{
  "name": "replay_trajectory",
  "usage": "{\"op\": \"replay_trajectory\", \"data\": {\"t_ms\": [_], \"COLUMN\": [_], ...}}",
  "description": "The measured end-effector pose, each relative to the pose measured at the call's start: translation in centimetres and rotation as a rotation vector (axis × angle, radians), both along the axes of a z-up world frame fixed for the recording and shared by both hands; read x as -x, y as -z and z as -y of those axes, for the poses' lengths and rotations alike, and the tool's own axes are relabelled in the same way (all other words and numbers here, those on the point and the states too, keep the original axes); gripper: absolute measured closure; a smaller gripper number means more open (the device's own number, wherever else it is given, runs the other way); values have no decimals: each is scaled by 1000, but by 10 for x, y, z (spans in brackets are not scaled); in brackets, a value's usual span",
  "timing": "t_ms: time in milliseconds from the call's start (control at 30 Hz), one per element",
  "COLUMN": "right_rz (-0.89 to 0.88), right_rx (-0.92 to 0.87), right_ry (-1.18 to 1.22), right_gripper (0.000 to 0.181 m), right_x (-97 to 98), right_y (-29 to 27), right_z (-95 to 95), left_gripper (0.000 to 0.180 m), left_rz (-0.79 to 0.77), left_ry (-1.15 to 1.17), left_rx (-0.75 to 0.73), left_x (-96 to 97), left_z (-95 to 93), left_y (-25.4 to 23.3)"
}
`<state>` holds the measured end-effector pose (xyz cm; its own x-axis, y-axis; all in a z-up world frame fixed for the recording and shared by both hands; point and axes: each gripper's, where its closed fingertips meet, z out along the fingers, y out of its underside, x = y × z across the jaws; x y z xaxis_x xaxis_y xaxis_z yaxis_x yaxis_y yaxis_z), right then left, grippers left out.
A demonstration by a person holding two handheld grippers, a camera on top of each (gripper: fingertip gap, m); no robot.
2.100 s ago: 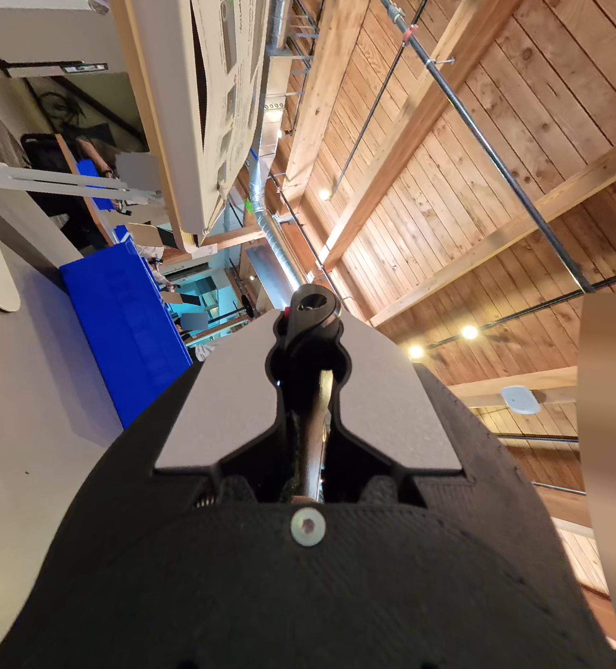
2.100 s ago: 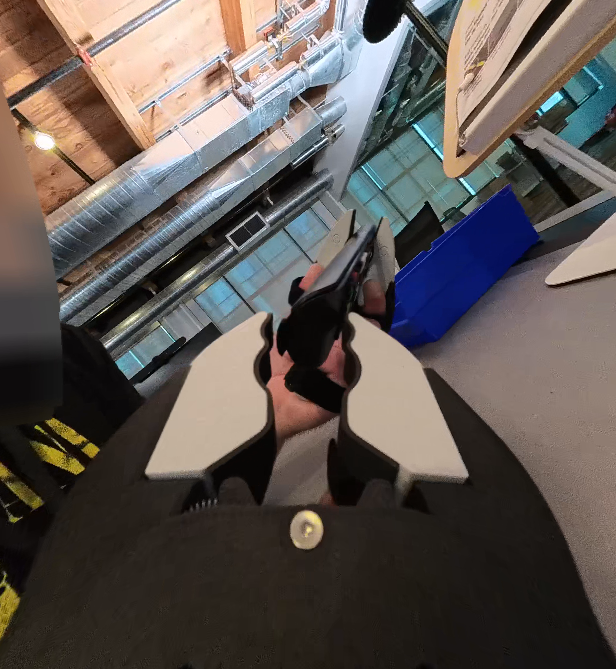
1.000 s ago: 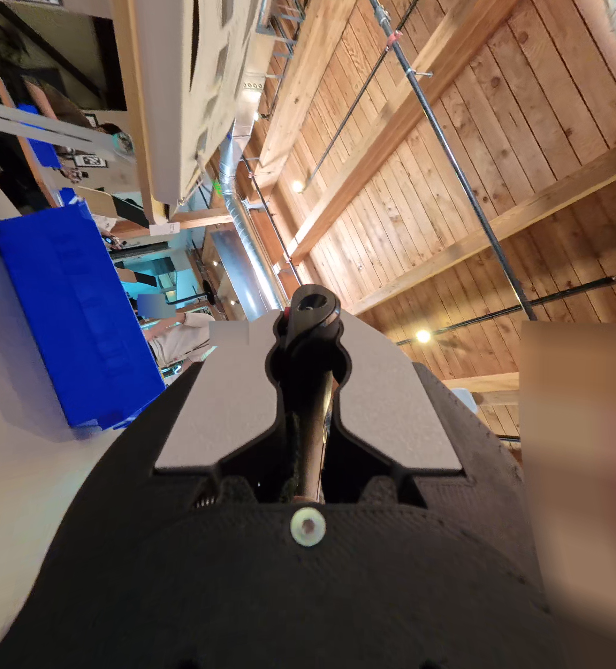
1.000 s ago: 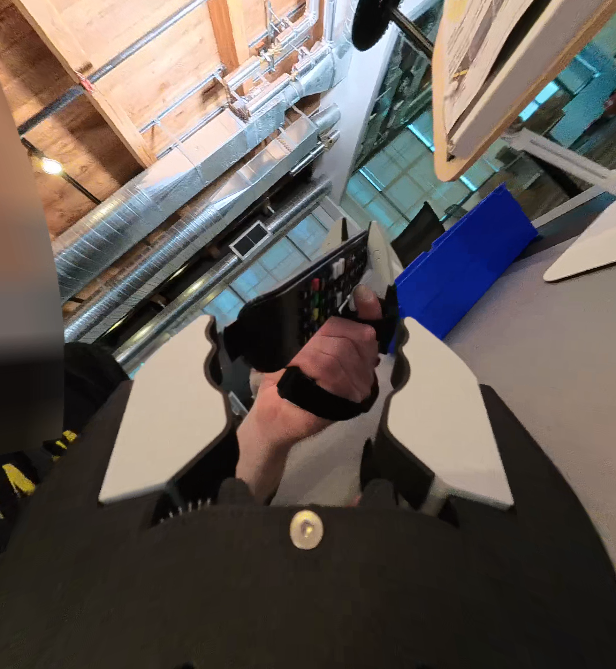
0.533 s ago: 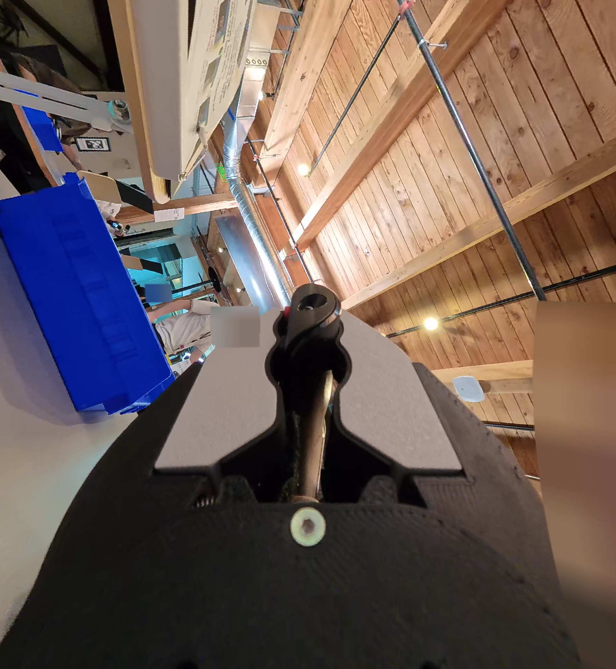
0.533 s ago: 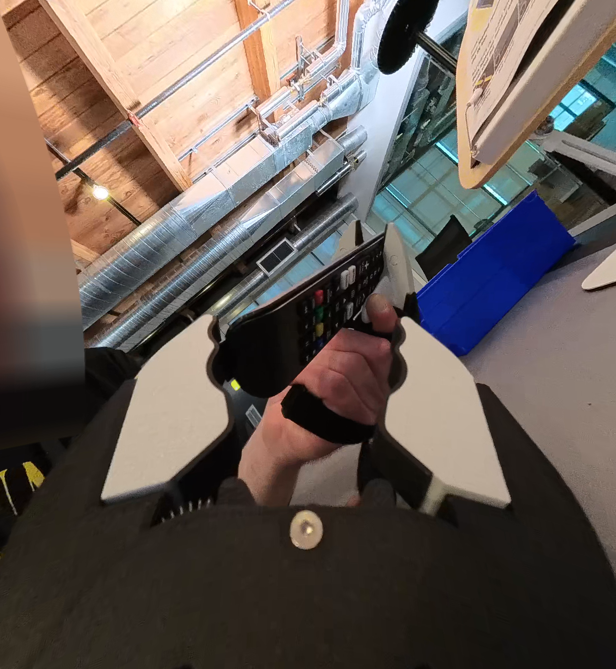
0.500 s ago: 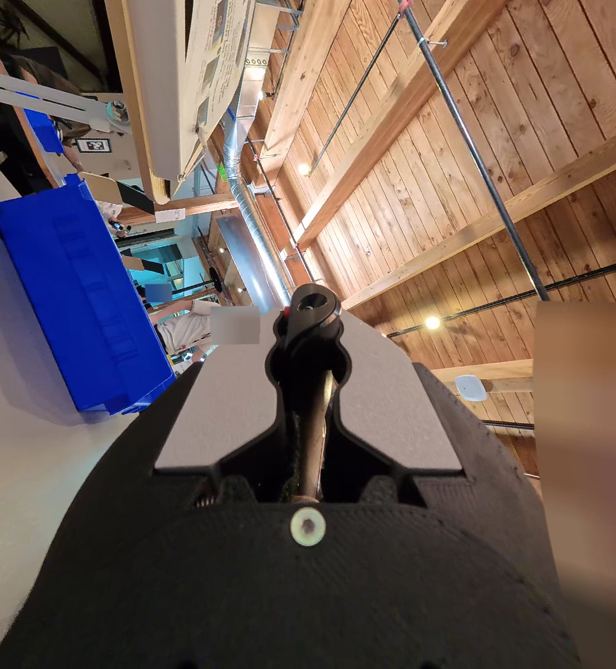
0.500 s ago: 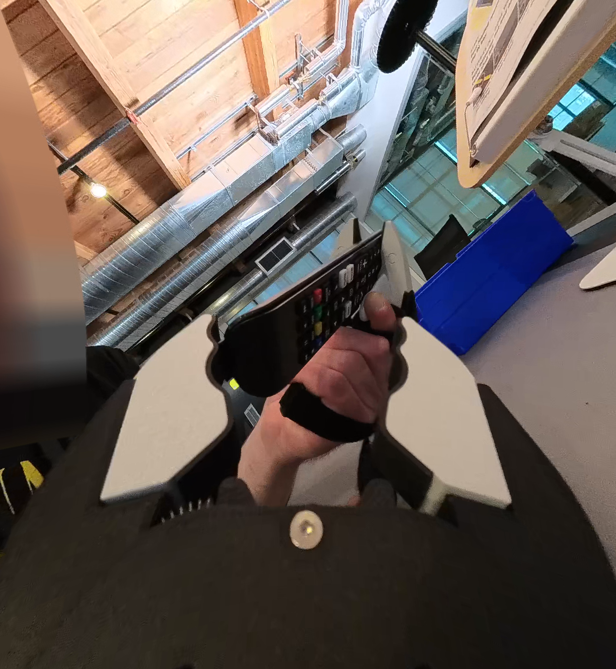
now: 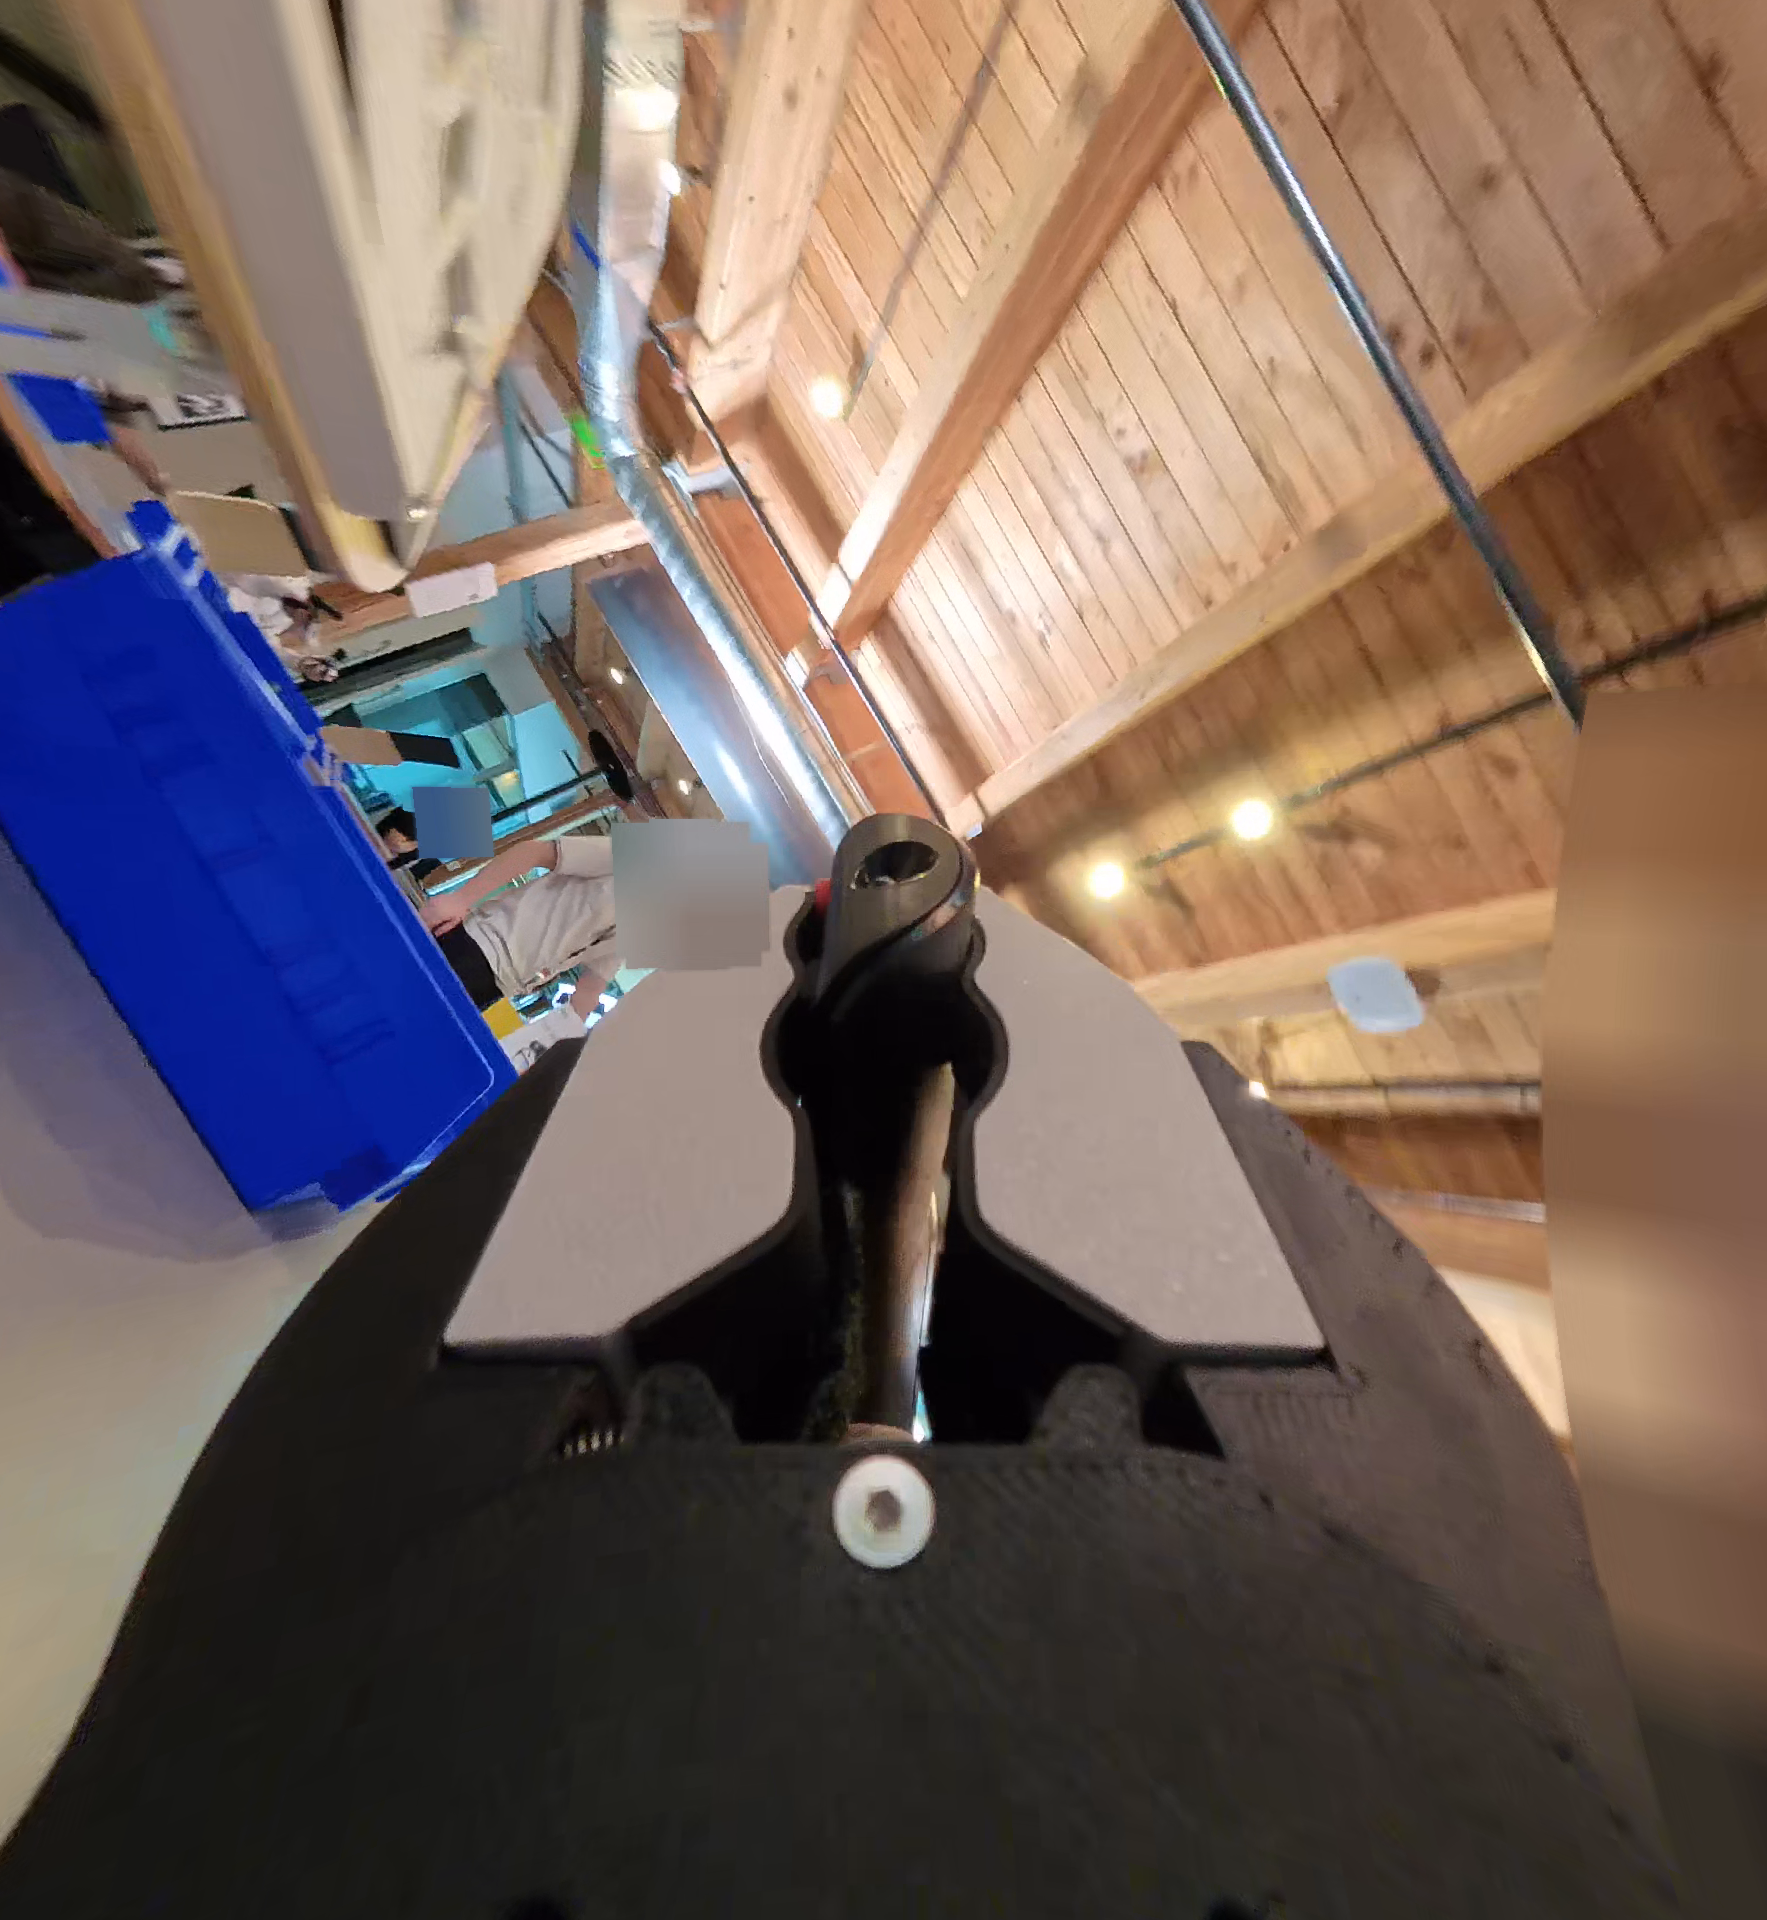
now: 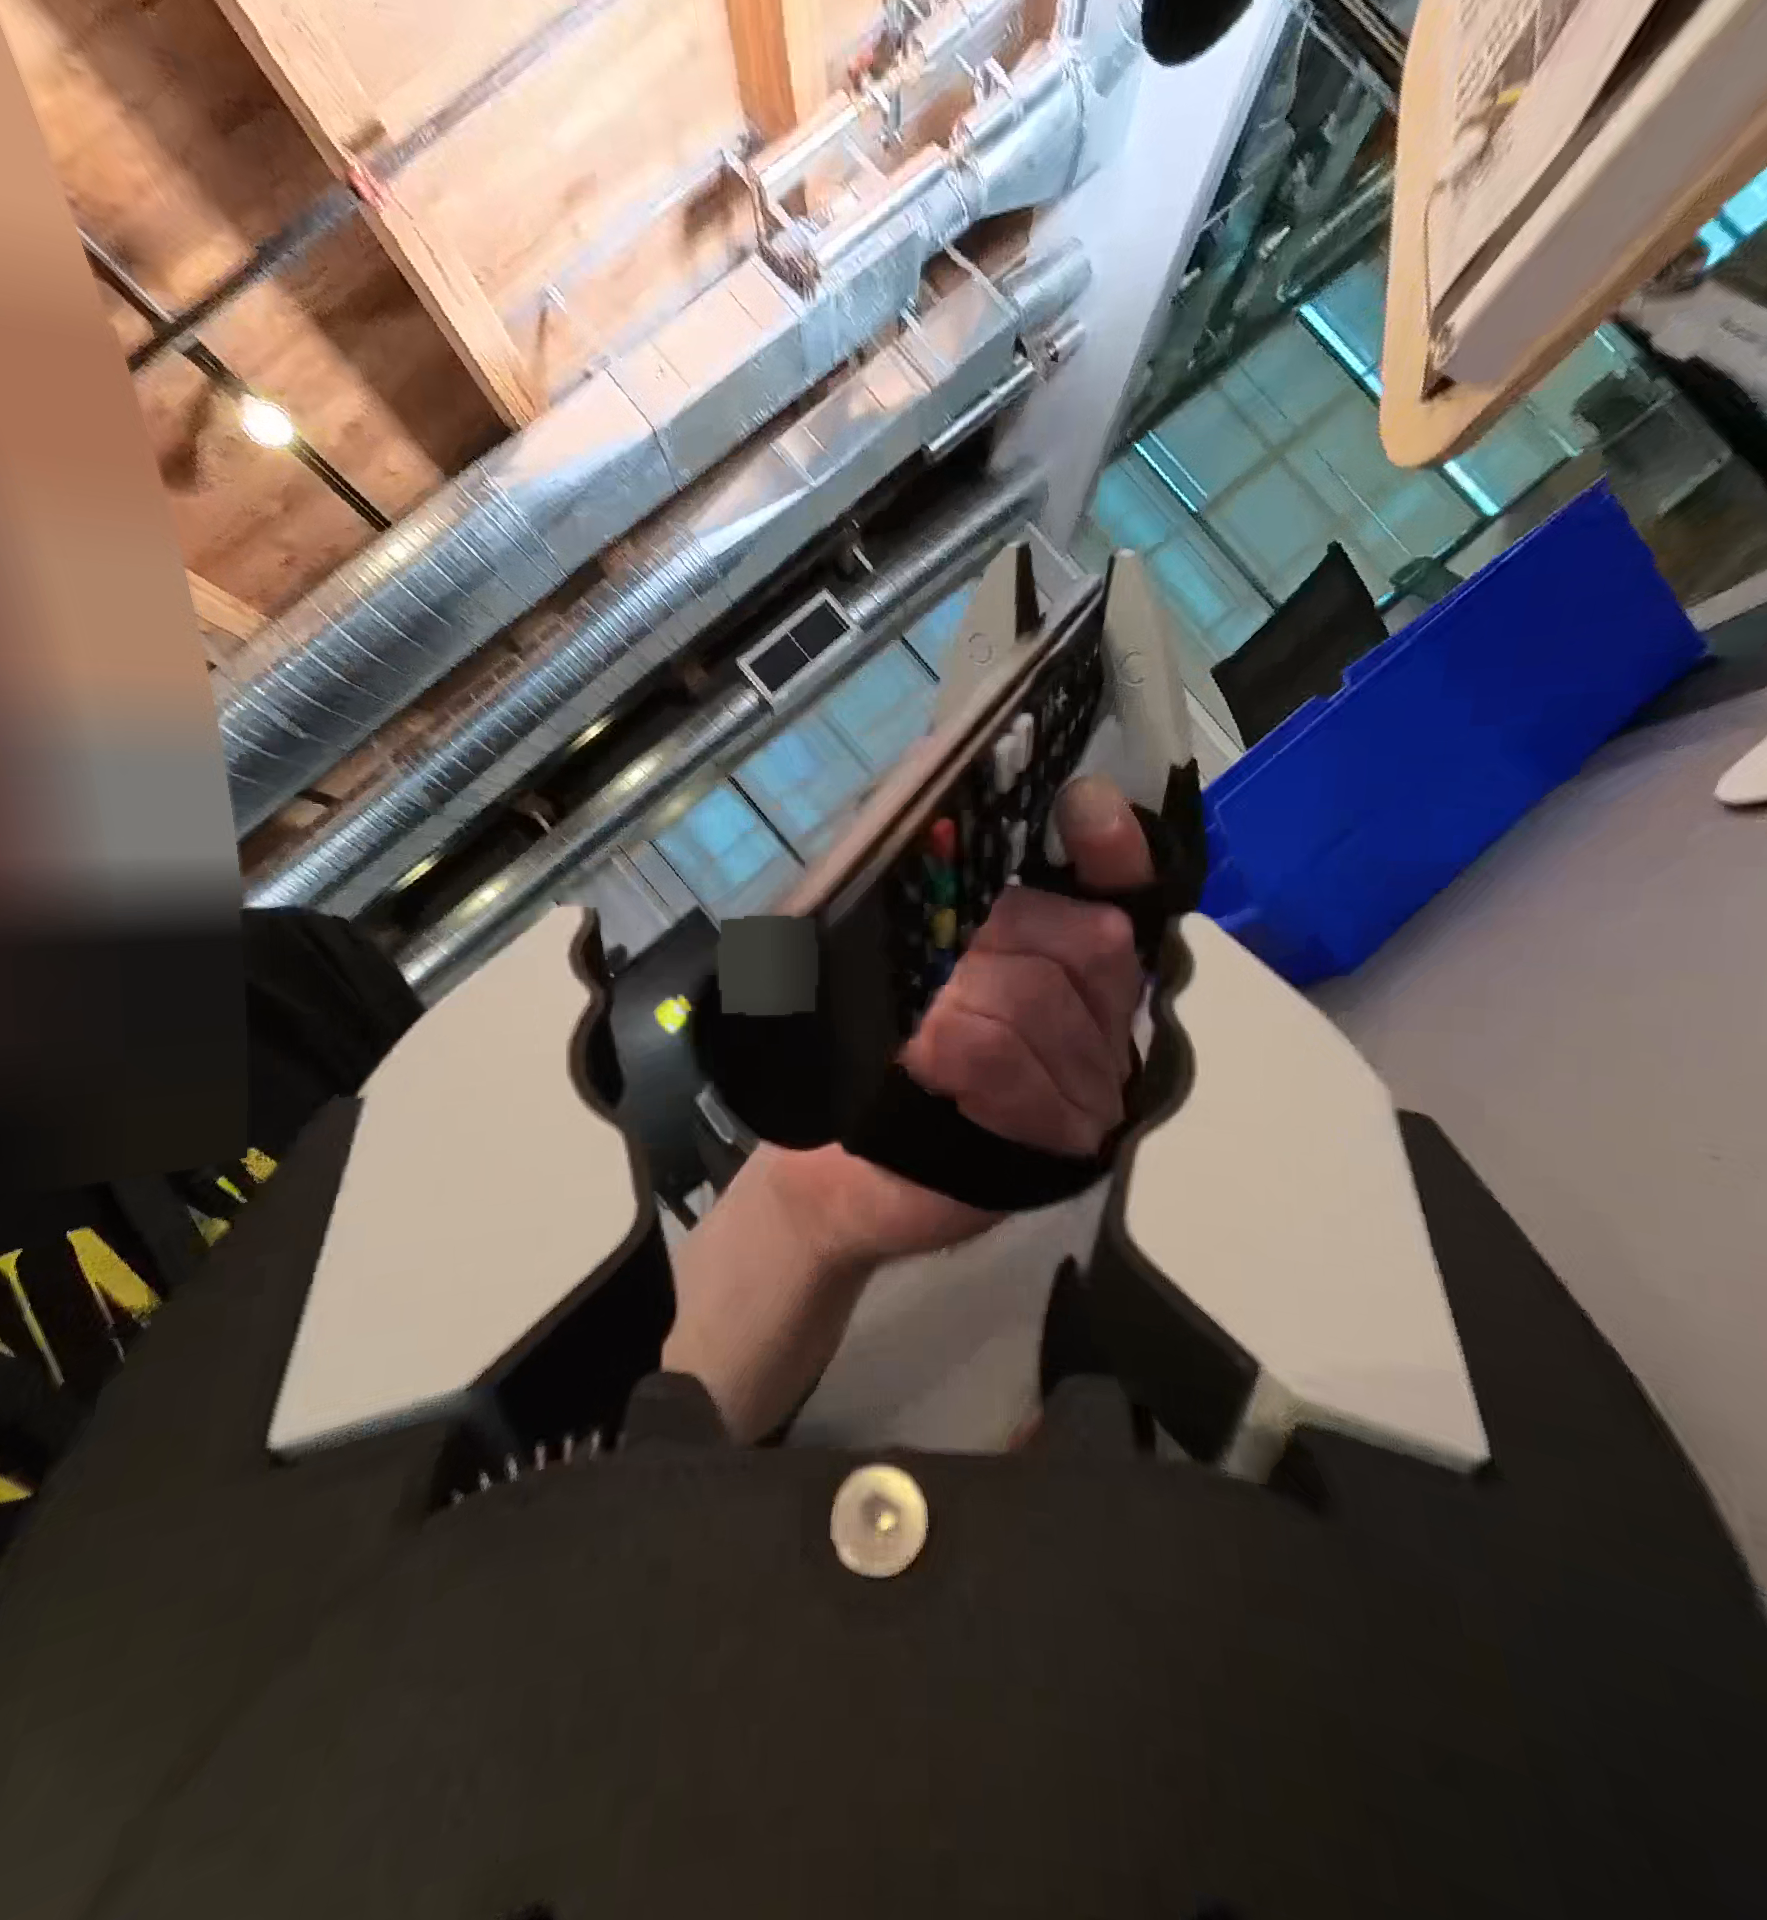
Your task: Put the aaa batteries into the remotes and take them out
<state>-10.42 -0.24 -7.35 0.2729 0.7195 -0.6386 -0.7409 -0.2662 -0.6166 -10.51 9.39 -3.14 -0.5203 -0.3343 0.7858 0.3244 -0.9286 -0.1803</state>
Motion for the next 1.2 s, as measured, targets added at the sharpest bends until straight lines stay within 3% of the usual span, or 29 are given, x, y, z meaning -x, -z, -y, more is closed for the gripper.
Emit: {"op": "replay_trajectory", "data": {"t_ms": [100,167,233,300,400,467,533,733,833,1000,1200], "right_rz": [140,189,213,208,336,447,447,478,542,662,806], "right_rx": [10,82,130,136,171,143,66,-56,7,137,297], "right_ry": [-12,-179,-361,-519,-690,-788,-829,-742,-679,-509,-274], "right_gripper": [98,105,99,108,101,109,118,121,121,121,121], "right_x": [-10,1,20,39,69,86,99,115,105,66,-12], "right_y": [-12,-14,-13,-11,10,22,16,8,10,7,-12], "right_z": [13,21,32,44,60,75,82,80,71,48,17], "left_gripper": [157,157,157,157,157,157,156,153,154,140,149], "left_rz": [54,72,88,95,61,42,54,123,123,54,-82], "left_ry": [94,161,208,352,452,479,490,579,537,384,128], "left_rx": [-126,-224,-349,-454,-600,-658,-691,-779,-790,-785,-899], "left_x": [5,3,1,-1,-1,0,4,14,8,-9,-1], "left_z": [11,28,50,79,110,119,123,136,130,99,44], "left_y": [-18,-28,-37,-41,-43,-43,-48,-60,-64,-73,-82]}}
